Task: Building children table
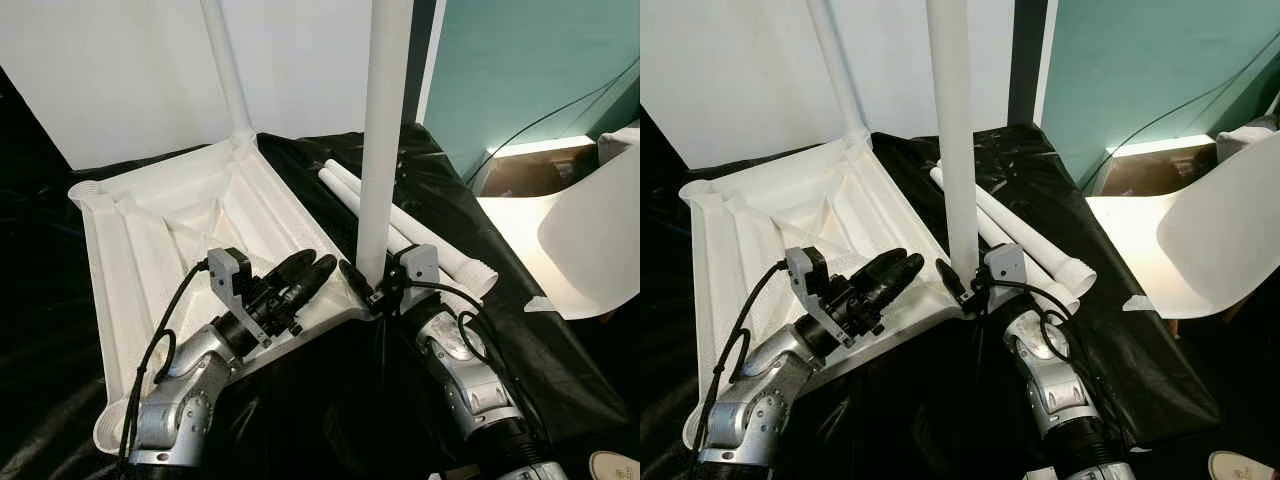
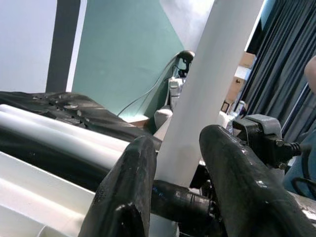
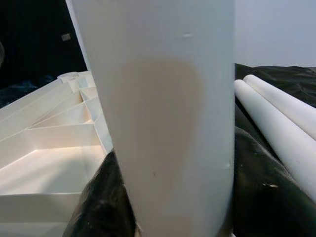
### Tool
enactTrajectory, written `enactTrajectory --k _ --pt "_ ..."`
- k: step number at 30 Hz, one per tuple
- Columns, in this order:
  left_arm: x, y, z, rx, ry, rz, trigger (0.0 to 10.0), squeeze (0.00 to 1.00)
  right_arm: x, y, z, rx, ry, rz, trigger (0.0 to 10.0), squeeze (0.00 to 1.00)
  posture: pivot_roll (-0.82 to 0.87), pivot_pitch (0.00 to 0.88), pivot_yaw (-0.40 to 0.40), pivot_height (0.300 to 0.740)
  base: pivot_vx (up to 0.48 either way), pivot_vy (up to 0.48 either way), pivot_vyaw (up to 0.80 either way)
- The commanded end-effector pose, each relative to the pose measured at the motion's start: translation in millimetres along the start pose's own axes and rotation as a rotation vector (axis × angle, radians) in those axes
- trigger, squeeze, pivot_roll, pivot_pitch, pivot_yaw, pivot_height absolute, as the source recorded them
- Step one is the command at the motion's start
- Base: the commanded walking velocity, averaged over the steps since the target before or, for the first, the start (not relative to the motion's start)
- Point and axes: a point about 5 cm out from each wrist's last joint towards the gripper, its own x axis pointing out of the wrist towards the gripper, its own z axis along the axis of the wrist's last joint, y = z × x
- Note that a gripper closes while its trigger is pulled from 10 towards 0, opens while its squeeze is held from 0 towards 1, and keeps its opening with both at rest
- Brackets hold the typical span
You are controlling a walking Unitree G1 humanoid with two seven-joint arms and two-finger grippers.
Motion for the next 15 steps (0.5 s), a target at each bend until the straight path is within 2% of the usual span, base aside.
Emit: enactTrajectory --k 1,5,6,8,9,15 --pt "-1.2 -1.5 -1.4 0.002 0.0 -0.002 10.0 0.0 -12.2 -11.2 -14.7 0.0 0.087 -0.061 10.0 1.0 0.1 0.0 0.045 0.74 0.0 0.0 0.0" --pt "-1.2 -2.5 -3.7 -0.003 0.015 -0.006 10.0 0.0 -13.4 -11.1 -13.1 0.004 0.084 -0.063 10.0 1.0 0.1 0.0 0.045 0.74 0.0 0.0 0.0" --pt "-0.4 -3.9 -4.1 -0.017 0.017 -0.013 10.0 0.0 -14.4 -11.8 -10.6 0.014 0.08 -0.07 10.0 0.95 0.09 0.0 0.054 0.74 0.0 0.0 0.0" --pt "-0.4 -3.9 -4.1 -0.017 0.017 -0.013 10.0 0.0 -14.4 -11.8 -10.6 0.014 0.08 -0.07 10.0 0.95 0.09 0.0 0.054 0.74 0.0 0.0 0.0" --pt "0.3 -4.4 -4.7 -0.022 0.02 -0.017 10.0 0.0 -14.9 -12.0 -9.0 0.019 0.076 -0.071 10.0 0.0 0.08 0.0 0.056 0.74 0.0 0.0 0.0" --pt "2.7 -2.3 -7.1 -0.015 0.034 -0.015 10.0 0.0 -23.6 -10.6 -1.4 0.037 0.079 -0.007 10.0 0.0 0.08 0.0 0.058 0.74 0.0 0.0 0.0"
